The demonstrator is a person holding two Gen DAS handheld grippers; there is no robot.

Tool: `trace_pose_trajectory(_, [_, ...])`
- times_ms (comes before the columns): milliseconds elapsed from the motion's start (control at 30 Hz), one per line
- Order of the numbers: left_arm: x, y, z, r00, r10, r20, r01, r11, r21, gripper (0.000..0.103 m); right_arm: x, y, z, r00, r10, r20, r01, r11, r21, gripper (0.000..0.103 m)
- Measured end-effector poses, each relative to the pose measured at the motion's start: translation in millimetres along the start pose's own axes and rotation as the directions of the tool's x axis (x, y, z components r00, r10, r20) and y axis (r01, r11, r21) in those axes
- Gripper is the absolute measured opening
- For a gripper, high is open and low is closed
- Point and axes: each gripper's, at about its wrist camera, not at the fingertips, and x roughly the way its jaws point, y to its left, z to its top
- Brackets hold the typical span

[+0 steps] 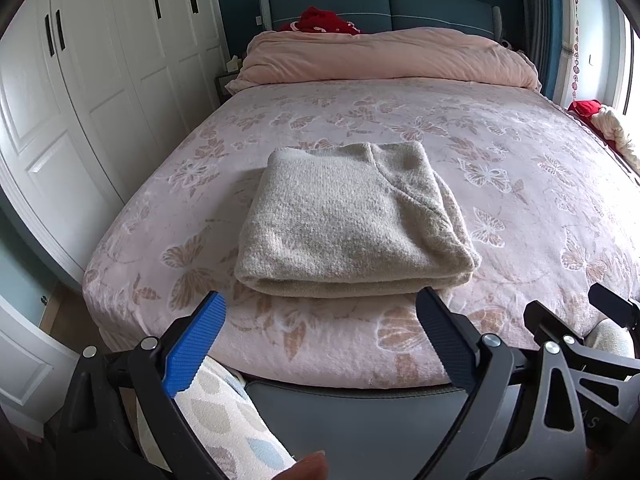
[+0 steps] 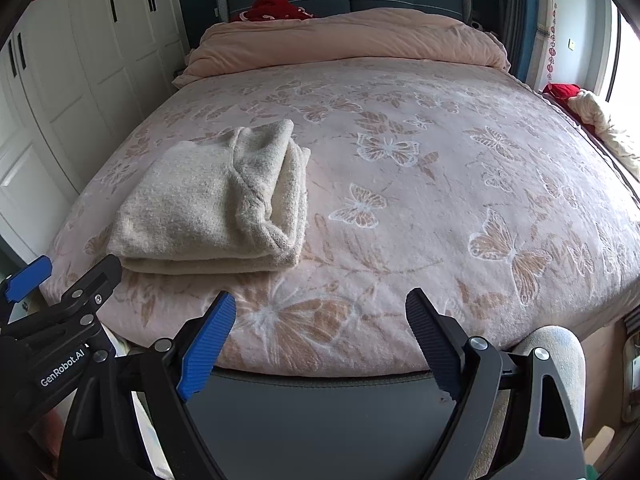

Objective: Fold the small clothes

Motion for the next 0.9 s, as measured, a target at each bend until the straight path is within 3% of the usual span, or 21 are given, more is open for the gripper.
trace_pose_trajectory(900, [-2.4, -8.8, -2.3, 1.0, 0.019, 0.006, -0.019, 1.0, 0.013, 0.093, 2.9, 4.0, -4.9, 1.0, -0.022, -0.016, 0.022, 0.999, 0.029, 0.085])
